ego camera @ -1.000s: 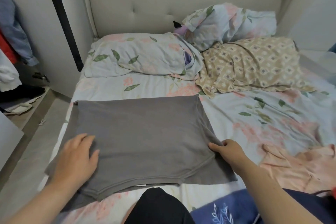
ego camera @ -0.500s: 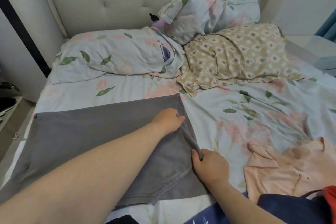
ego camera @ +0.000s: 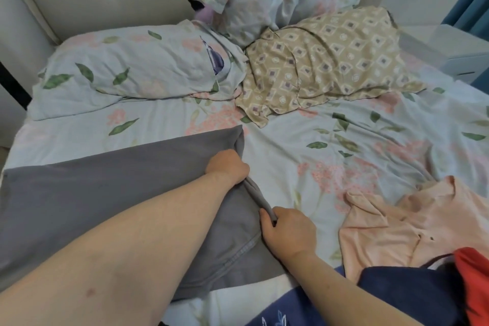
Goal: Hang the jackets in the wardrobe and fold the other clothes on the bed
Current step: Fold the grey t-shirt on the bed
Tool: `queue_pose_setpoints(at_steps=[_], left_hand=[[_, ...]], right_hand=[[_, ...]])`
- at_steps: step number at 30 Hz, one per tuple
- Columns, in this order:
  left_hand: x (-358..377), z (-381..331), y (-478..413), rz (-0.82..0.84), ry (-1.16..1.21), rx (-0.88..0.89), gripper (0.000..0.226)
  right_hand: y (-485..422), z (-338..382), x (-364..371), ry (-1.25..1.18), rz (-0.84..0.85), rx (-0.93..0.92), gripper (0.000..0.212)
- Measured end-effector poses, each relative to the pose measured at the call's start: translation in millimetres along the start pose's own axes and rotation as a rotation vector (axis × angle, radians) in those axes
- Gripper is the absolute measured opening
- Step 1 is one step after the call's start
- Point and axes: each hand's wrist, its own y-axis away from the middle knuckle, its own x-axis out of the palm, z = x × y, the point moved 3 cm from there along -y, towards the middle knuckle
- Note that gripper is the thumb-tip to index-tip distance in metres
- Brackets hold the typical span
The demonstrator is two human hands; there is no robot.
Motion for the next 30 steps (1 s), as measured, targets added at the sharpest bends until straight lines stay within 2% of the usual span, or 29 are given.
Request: queue_pose_setpoints(at_steps=[2,5,8,11,13,16,19,23,26,30], left_hand=[[-3,11,0,0.019,0.173,-0.011,0.014],[-9,26,5,0.047,0.593,-0.077,0.015],[-18,39,17,0.089,0.793,-0.169,0.011],[-31,48,33,0.069,0.912,-0.229,0.016],[-48,56,43,0.051,1.004,-0.230,0.018],[-84,76,56,0.019,1.137,-0.237,0.016],[-129,111,69,-0.059,1.235,-0.222,0.027],[-170,161,87,-0.111,1.421,-0.200,0.032],[-190,205,105,-0.164,1.430,-0.290,0.018],[-206,256,122,-0.225,1.415,-0.339,0.017]], right_hand=[[2,2,-2,-0.009,-0.008,-0.024,0.051],[2,5,-3,0.018,0.017,-0.074,0.048],[4,11,-10,0.051,0.040,-0.104,0.046],[5,19,-21,0.088,0.200,-0.193,0.037],[8,38,-34,-0.020,0.314,-0.229,0.026],[21,85,-60,-0.191,0.336,-0.320,0.018],[42,157,-75,-0.320,0.366,-0.469,0.017],[64,252,-72,-0.496,0.445,-0.534,0.016],[83,307,-55,-0.527,0.526,-0.566,0.019],[101,352,-32,-0.537,0.572,-0.553,0.012]])
